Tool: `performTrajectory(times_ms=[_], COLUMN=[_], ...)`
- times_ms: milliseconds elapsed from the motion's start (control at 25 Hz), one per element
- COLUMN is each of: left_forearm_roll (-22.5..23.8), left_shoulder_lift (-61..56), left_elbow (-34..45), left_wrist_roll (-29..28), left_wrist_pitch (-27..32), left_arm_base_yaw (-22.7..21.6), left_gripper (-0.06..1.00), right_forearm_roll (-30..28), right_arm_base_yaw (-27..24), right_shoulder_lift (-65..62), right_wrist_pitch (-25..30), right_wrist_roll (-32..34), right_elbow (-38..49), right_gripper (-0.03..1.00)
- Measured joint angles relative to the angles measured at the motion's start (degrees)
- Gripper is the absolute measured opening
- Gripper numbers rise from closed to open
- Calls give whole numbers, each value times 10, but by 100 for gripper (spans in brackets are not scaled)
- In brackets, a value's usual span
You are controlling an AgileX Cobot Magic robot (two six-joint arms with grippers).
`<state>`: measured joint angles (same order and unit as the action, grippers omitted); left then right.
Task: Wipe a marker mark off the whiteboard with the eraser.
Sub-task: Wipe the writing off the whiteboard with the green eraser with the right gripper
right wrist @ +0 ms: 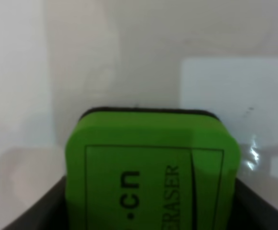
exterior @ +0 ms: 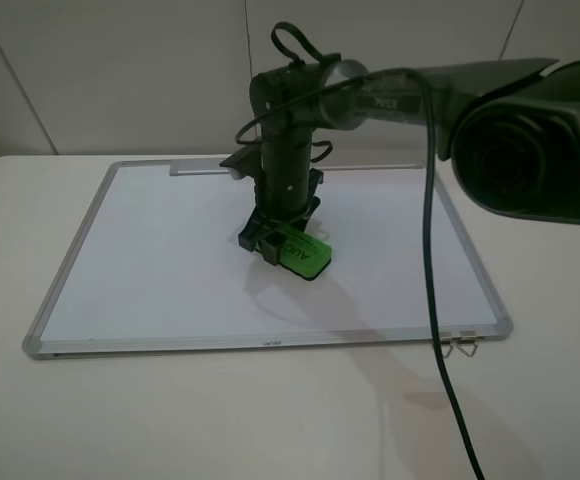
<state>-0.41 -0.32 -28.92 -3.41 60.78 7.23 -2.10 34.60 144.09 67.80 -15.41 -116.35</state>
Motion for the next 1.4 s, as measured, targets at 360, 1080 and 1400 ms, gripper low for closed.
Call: performTrajectory(times_ms=[360,1080,1400], left_forearm_roll=[0,0,0], left_shoulder_lift=[0,0,0], left_elbow=[0,0,0], left_wrist_roll=[0,0,0], left_wrist_pitch=[0,0,0], left_arm_base_yaw=[0,0,0], left_gripper=[68,68,68], right_forearm_roll=[4,65,41], right_arm_base_yaw=[-92,94,73], right_shoulder_lift=[0,1,2], right_wrist_pitch=[-4,-3,-9], right_wrist_roll=[5,31,40], right_elbow=[-1,-1,-1], right_gripper=[60,60,60])
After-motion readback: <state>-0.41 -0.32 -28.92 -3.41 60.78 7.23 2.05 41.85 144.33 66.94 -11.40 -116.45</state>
